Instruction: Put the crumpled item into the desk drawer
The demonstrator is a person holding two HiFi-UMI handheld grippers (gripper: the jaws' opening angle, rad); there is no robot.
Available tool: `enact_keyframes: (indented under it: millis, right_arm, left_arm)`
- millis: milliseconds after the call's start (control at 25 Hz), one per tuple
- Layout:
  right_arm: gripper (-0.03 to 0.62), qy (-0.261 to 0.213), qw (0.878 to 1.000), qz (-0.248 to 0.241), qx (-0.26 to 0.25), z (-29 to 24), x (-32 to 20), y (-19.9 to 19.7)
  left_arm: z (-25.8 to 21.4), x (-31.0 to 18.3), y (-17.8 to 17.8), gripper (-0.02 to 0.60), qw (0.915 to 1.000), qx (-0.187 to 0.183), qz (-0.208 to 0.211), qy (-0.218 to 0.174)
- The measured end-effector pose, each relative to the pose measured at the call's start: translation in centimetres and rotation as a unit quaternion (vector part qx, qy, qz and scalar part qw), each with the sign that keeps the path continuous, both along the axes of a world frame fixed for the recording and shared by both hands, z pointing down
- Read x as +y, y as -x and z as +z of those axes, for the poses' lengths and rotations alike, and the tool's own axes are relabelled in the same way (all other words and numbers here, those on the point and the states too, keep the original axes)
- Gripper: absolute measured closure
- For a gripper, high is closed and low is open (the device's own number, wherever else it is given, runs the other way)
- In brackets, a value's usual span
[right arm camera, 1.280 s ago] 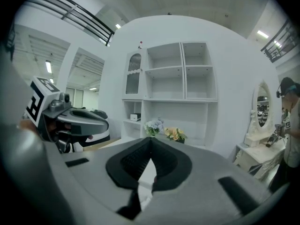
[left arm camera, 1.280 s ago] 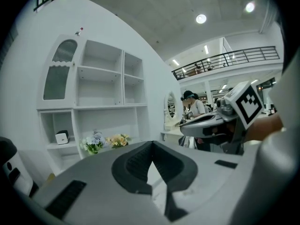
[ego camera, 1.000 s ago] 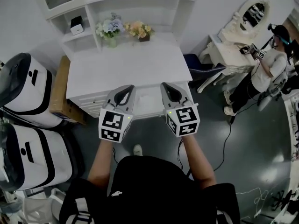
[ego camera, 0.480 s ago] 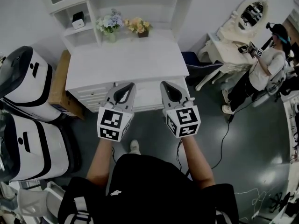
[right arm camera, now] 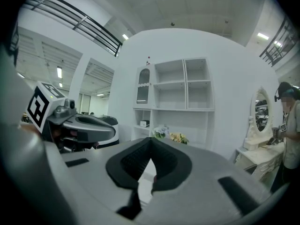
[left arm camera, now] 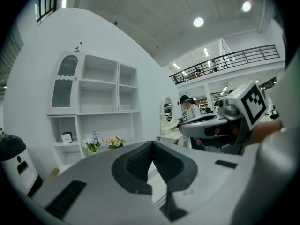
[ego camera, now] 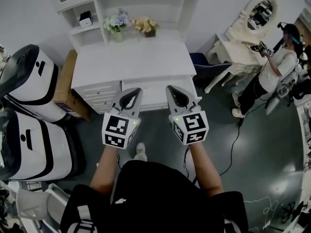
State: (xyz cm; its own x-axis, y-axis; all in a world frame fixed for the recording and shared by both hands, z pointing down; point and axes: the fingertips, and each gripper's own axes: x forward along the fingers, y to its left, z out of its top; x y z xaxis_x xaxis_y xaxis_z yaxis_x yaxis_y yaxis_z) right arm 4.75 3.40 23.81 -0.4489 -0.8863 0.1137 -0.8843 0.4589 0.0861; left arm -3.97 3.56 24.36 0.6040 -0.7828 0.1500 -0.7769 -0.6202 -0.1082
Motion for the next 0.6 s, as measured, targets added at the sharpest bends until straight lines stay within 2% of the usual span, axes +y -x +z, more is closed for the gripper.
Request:
enact_keyframes:
  millis: [280, 600]
  right_arm:
    - [0.599, 0.000, 1.000, -0.005, 0.001, 0.1, 3.1, -0.5]
    - [0.599, -0.003, 1.000, -0.006, 0.003, 0.2, 5.4, -0.5]
  left_arm:
    - [-0.1, 2.9, -0.3, 0.575, 0.9999, 0.014, -0.002, 0.003]
    - [0.1, 5.2, -0.1, 0.575, 0.9999, 0.009, -0.009, 0.000]
